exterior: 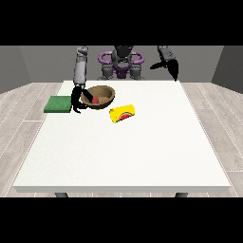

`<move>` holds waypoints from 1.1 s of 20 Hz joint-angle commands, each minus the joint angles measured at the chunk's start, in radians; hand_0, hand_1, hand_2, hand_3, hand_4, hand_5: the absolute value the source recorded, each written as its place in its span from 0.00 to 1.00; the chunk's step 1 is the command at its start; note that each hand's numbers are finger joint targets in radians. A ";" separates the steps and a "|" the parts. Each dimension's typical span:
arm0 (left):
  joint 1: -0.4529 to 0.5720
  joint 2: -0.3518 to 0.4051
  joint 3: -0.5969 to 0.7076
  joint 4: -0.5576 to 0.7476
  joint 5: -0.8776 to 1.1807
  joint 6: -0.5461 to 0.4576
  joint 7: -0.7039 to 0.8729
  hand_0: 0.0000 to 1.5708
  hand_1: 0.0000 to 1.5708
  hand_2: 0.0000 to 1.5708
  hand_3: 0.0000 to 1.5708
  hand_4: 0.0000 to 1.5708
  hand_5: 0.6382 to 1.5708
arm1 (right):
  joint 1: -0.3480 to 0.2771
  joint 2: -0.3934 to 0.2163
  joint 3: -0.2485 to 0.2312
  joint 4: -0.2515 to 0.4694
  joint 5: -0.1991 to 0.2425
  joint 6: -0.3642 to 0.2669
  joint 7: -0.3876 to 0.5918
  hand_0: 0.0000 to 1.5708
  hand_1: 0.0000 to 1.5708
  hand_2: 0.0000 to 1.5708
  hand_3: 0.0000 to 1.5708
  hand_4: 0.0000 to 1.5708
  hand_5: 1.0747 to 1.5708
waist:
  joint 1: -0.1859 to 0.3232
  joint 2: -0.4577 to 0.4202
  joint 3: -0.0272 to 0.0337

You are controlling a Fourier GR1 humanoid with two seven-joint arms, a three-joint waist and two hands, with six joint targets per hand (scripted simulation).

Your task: Pick the cup and pour the ball into the bowl, then pick the bowl and place it on the pad

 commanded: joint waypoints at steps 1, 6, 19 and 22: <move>0.007 0.003 -0.006 0.008 0.016 -0.032 0.003 0.00 0.00 0.00 0.00 0.45 0.94 | 0.046 -0.020 0.065 0.081 0.114 -0.154 0.152 1.00 1.00 1.00 0.95 0.59 0.98 | 0.032 0.004 0.0358; 0.063 0.016 0.039 0.098 0.034 -0.038 -0.025 0.00 0.00 0.00 0.00 0.61 0.84 | -0.039 -0.039 0.130 0.040 0.164 -0.180 0.415 1.00 1.00 1.00 0.67 0.55 0.99 | -0.016 -0.142 0.0366; 0.181 0.047 0.136 0.198 0.056 -0.013 -0.046 0.00 0.00 0.00 0.00 0.63 0.83 | -0.105 -0.122 0.178 -0.170 0.164 0.018 0.781 1.00 1.00 1.00 0.49 0.51 1.00 | -0.214 -0.296 0.0401; 0.159 0.044 0.138 0.177 0.067 -0.026 -0.036 0.00 0.00 0.00 0.00 0.65 0.85 | -0.131 -0.149 0.140 -0.187 0.148 0.019 0.794 1.00 1.00 1.00 0.49 0.51 1.00 | -0.191 -0.237 0.0402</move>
